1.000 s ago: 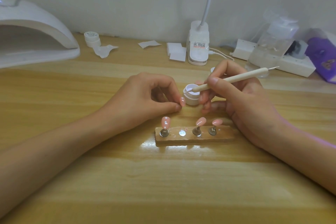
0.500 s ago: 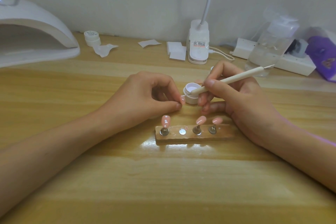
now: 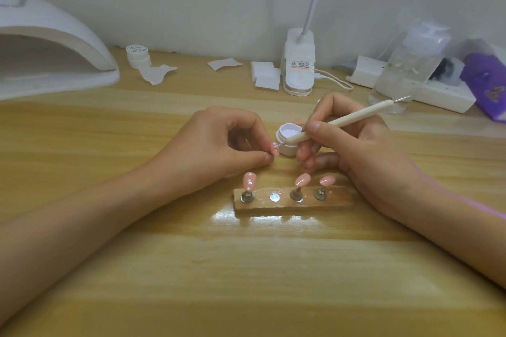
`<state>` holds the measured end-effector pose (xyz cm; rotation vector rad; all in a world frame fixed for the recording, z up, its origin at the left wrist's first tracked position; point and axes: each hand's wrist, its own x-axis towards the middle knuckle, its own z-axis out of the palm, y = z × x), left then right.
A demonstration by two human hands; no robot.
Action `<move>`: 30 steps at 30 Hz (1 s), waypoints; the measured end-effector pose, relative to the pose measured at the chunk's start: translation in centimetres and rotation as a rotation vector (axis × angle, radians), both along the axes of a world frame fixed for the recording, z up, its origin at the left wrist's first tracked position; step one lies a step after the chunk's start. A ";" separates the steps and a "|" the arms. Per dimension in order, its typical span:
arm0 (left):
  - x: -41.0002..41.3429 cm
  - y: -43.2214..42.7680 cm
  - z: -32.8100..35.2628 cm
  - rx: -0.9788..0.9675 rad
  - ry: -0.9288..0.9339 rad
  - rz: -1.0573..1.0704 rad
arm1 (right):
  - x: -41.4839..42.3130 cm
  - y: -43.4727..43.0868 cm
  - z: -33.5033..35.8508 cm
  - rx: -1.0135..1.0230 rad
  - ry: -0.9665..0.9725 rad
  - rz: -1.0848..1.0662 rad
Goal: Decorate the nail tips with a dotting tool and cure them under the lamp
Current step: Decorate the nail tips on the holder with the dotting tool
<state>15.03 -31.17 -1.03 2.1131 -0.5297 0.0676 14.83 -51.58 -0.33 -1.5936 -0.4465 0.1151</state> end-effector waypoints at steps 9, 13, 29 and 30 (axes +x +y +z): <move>0.1 0.1 -0.1 -0.014 0.016 0.007 | 0.0 0.0 0.0 -0.002 0.004 -0.002; 0.1 0.1 -0.1 -0.011 0.015 0.010 | 0.0 0.0 0.0 0.000 0.000 -0.003; 0.0 0.0 -0.1 -0.014 0.013 0.008 | 0.1 -0.1 -0.1 0.066 -0.039 -0.004; 0.0 0.0 -0.1 -0.016 0.014 0.005 | 0.1 -0.1 -0.1 0.072 -0.048 -0.007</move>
